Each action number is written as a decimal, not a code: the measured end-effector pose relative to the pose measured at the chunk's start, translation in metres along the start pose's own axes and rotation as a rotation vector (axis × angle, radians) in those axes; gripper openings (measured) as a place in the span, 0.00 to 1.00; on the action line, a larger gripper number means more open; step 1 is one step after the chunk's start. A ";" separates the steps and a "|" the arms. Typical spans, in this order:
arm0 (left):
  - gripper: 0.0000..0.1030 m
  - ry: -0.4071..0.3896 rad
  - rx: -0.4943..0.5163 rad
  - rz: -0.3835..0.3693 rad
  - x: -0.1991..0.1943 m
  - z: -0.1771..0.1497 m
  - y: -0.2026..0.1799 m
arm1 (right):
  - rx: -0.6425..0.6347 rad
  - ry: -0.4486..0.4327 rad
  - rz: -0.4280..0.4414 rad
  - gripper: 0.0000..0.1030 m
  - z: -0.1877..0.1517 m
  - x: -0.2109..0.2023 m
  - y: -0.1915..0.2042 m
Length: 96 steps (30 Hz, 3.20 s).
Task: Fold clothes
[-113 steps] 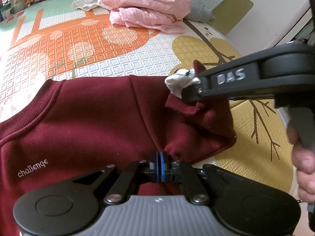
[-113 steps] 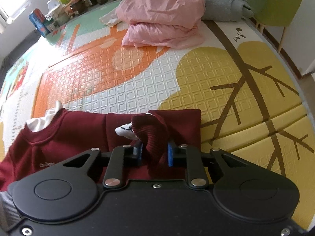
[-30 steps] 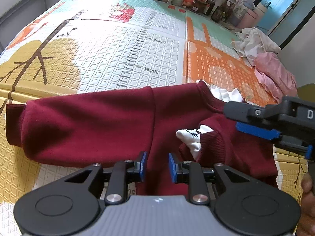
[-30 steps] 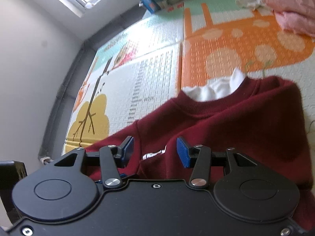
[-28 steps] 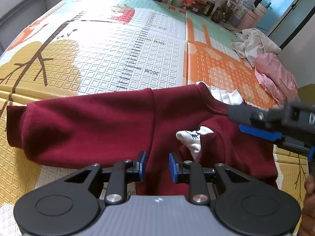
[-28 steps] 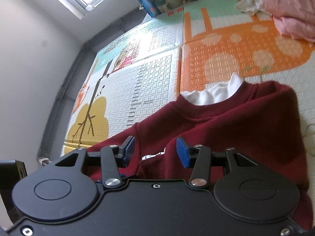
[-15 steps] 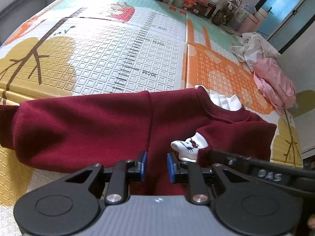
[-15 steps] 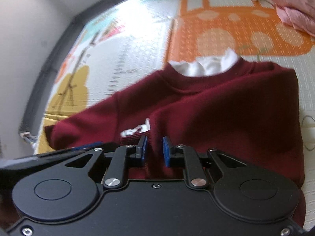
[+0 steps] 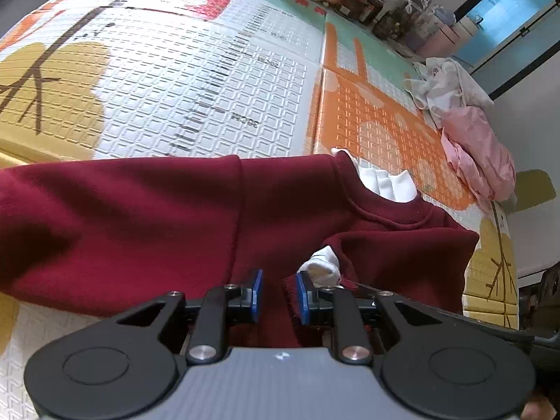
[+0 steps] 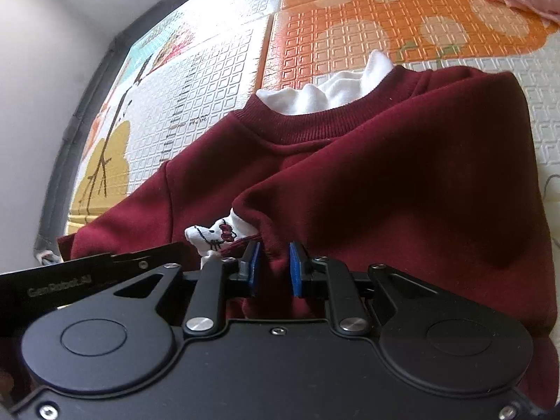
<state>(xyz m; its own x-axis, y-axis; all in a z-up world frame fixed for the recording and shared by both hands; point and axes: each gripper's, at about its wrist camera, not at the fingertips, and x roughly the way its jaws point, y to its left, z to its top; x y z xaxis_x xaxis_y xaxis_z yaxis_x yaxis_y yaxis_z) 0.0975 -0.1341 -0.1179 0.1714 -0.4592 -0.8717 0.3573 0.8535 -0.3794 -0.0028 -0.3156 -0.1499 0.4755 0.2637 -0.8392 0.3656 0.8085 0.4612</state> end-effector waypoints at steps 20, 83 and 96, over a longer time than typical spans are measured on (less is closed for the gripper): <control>0.21 0.024 -0.059 0.029 0.015 0.013 0.006 | 0.028 0.017 0.020 0.15 0.004 0.001 -0.005; 0.31 0.204 -0.048 0.005 0.019 0.030 0.006 | 0.021 0.039 0.024 0.15 0.009 0.003 -0.004; 0.21 0.174 -0.064 -0.054 0.024 0.033 -0.005 | 0.030 0.037 0.029 0.15 0.007 0.002 -0.006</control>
<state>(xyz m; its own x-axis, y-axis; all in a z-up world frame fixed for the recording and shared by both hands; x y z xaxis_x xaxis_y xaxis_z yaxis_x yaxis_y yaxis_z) 0.1302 -0.1578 -0.1263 -0.0094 -0.4599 -0.8879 0.3018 0.8453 -0.4410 0.0017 -0.3240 -0.1522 0.4569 0.3066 -0.8350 0.3761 0.7841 0.4937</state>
